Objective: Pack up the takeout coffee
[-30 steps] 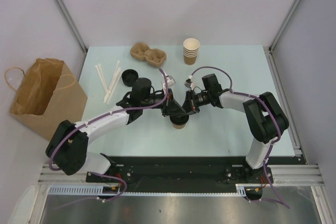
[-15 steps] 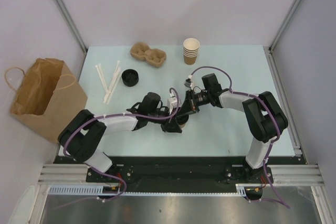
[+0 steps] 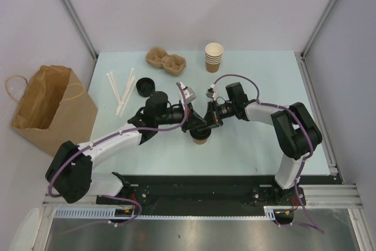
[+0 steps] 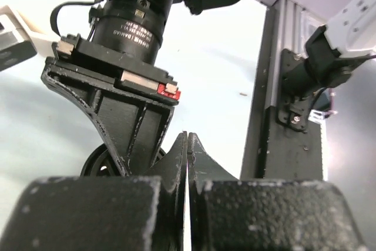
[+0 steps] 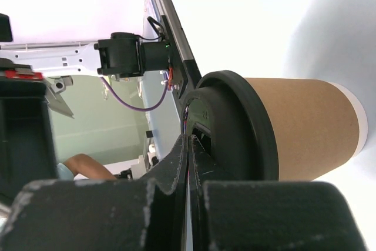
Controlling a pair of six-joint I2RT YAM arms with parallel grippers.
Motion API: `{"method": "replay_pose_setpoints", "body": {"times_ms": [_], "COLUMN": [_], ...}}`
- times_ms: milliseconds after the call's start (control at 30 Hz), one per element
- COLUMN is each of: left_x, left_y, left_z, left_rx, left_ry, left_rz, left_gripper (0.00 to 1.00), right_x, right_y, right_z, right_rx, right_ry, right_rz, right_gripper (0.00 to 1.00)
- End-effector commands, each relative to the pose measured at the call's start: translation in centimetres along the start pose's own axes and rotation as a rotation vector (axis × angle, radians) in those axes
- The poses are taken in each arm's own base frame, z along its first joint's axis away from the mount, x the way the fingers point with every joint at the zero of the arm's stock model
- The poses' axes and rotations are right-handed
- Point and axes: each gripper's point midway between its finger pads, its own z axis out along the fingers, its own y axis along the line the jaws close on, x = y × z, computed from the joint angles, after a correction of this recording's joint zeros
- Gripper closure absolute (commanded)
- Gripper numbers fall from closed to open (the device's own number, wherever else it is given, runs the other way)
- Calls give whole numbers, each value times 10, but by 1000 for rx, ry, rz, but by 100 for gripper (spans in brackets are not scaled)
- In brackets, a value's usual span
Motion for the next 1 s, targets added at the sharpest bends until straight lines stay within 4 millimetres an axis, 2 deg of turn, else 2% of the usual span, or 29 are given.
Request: {"method": "replay_pose_setpoints", "body": {"times_ms": [0,33,133,167,200,267,300,400,433,500,533,633,733,833,933,967], "left_x": [24,34,101,113,134,146,143,106,87,71,49,23,11,3,-5,-3], "left_y": [10,11,23,29,35,43,44,36,32,27,20,17,14,10,12,12], "left_z": [6,7,-1,-4,-7,-11,-11,-6,-3,-3,-4,-7,-13,-21,-28,-30], "left_rx": [-39,-42,-64,-91,-109,-135,-142,-122,-112,-111,-104,-129,-146,-148,-157,-148], "left_ry": [50,72,232,264,327,373,375,295,264,251,210,180,172,148,131,139], "left_rz": [55,67,100,105,90,76,78,118,151,192,251,306,280,231,158,129], "left_gripper": [100,100,100,100,100,100,100,100,100,100,100,100,100,95,84,81], "right_x": [7,6,7,8,8,9,9,8,8,7,7,4,-4,-11,-15,-15], "right_y": [-31,-32,-33,-35,-35,-37,-37,-36,-35,-34,-34,-26,-6,20,44,50], "right_z": [11,11,11,12,12,12,12,10,10,10,10,10,8,4,-1,-3], "right_rx": [80,80,82,84,86,91,92,93,91,86,86,66,22,-32,-75,-89], "right_ry": [-2,-3,0,3,2,4,6,2,1,0,-1,-8,-29,-50,-64,-64], "right_rz": [33,33,37,37,36,38,36,29,28,26,28,19,-26,-90,-132,-129], "right_gripper": [100,100,100,100,100,100,100,100,100,100,100,100,100,90,75,73]}}
